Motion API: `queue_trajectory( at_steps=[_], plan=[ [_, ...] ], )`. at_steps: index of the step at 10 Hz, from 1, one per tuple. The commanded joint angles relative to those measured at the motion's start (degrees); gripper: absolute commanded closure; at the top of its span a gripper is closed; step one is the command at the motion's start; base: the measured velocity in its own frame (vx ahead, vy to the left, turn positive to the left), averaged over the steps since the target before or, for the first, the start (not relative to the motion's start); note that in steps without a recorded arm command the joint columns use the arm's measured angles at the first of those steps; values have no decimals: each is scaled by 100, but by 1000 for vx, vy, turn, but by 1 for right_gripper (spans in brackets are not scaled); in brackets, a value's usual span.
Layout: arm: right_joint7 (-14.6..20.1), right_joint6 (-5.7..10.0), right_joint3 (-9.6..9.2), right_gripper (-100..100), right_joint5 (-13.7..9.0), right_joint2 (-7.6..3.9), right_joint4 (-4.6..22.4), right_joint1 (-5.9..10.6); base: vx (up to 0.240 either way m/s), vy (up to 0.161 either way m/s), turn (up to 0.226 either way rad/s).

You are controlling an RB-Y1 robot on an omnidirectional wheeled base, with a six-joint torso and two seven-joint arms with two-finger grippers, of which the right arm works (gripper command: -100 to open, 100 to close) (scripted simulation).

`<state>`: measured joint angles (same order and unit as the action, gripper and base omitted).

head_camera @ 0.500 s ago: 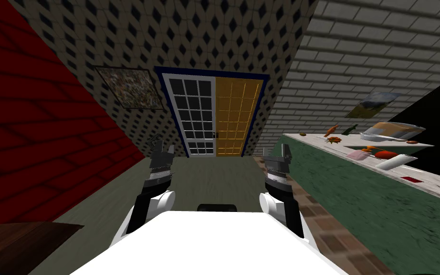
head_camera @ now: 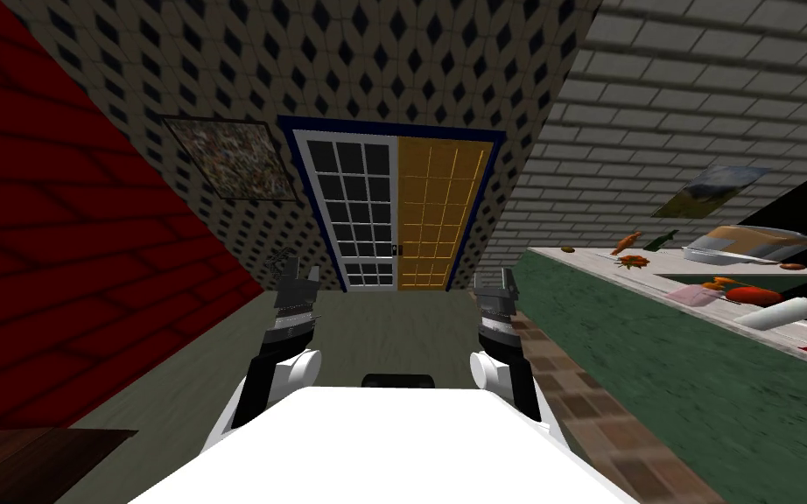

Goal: Pull the door open

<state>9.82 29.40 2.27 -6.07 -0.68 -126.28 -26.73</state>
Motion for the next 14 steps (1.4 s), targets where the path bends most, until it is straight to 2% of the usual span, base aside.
queue_trajectory(
  at_steps=[1,14],
  plan=[
    [225,40,-69,-100,-77,-69,222,76,147,46,23],
    [1723,470,-512,-100,-614,-504,1886,620,106,45,19]
  ],
)
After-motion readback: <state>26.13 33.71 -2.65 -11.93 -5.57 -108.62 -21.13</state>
